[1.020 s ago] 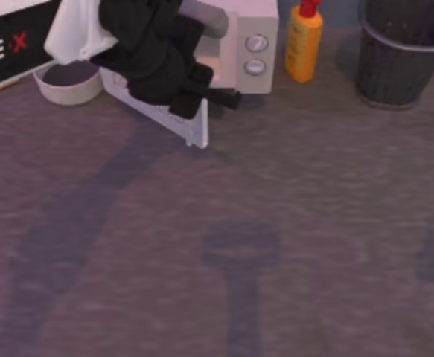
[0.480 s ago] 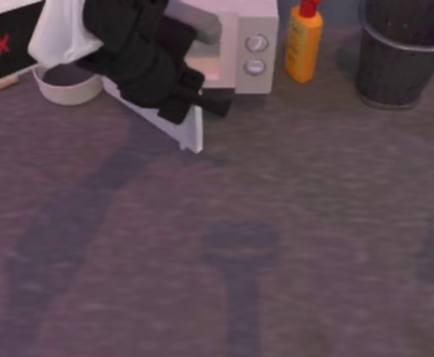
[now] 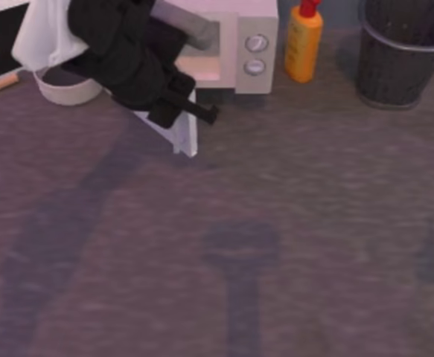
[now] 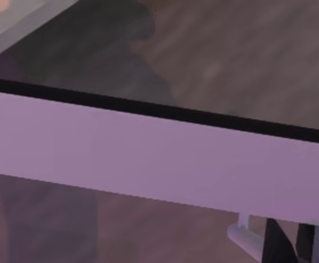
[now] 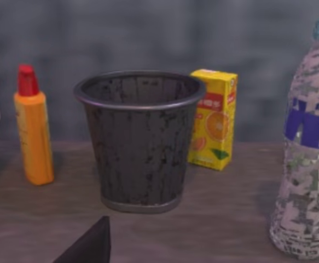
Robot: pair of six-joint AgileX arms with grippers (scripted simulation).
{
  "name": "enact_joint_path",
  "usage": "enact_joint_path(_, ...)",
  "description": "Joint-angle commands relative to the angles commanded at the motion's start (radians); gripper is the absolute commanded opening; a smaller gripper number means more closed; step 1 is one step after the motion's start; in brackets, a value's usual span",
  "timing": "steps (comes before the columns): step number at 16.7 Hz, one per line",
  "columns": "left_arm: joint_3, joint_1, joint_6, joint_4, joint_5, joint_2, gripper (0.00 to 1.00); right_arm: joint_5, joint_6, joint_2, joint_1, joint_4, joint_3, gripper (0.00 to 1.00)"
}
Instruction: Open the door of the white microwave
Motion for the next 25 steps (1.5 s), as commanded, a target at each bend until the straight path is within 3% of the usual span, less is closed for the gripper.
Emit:
enact_joint_path(20, 0.000, 0.000, 0.000, 0.000, 0.000, 0.000, 0.00, 0.000, 0.000, 0.000, 0.000, 0.000, 0.000, 1.00)
enact_joint_path(25, -0.025, 0.018, 0.054, -0.005, 0.035, -0.016, 0.00, 0.000, 0.000, 0.000, 0.000, 0.000, 0.000, 1.00)
